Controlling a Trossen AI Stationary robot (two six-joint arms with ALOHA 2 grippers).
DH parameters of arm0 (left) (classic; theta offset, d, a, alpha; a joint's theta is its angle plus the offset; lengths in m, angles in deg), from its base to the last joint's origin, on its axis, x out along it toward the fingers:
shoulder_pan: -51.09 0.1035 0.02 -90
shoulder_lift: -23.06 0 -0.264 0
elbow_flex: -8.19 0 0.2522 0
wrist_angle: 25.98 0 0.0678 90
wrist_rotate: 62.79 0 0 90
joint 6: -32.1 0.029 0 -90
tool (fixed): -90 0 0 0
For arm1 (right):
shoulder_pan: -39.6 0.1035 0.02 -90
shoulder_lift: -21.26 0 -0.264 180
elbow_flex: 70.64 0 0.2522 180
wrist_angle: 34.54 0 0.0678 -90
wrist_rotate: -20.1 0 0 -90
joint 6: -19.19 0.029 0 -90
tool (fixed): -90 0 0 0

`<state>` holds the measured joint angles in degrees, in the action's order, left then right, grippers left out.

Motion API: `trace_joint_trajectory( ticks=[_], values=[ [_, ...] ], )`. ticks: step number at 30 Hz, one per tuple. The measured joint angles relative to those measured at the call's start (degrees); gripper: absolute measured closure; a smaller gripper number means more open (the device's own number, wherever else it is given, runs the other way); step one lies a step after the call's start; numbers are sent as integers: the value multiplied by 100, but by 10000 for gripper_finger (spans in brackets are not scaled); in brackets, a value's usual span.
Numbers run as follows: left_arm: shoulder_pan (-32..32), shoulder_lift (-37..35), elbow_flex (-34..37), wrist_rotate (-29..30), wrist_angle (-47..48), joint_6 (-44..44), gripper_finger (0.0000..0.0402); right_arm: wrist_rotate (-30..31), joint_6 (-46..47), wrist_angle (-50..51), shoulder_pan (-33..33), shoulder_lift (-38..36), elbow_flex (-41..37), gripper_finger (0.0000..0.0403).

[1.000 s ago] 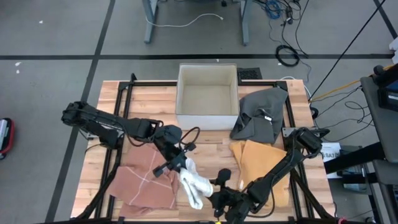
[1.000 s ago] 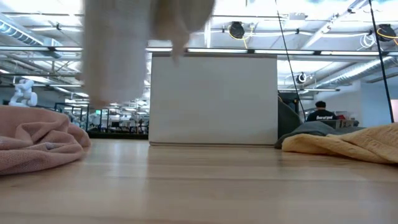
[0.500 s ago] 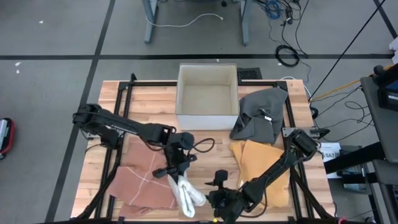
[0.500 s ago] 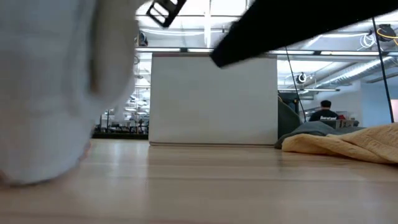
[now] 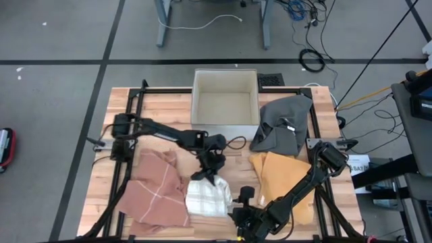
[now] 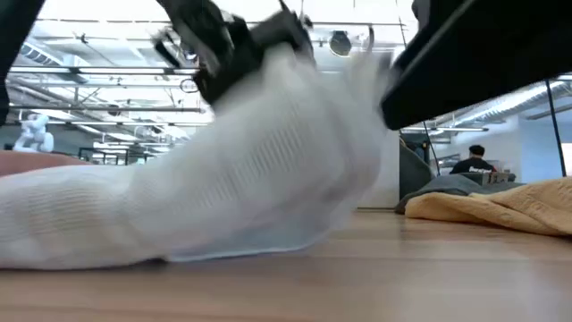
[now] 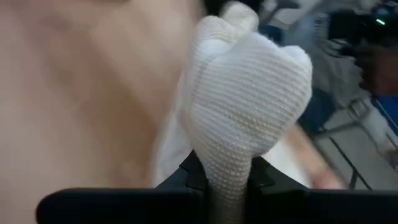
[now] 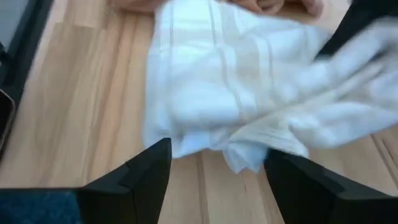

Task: Fold towel
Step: Fold the white patterned towel

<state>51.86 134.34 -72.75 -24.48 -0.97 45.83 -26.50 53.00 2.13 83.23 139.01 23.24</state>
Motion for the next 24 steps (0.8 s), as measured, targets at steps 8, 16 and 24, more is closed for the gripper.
trace_joint_trajectory(
  ticks=[8,16,24],
  values=[
    [643,460,2,471,-1233,-596,326,-31,906,745,145,0,0,163],
    [707,425,2,564,-1775,-427,217,-4,1563,1292,261,0,0,163],
    [709,297,2,454,-2162,-340,178,100,256,682,411,0,0,163]
  ],
)
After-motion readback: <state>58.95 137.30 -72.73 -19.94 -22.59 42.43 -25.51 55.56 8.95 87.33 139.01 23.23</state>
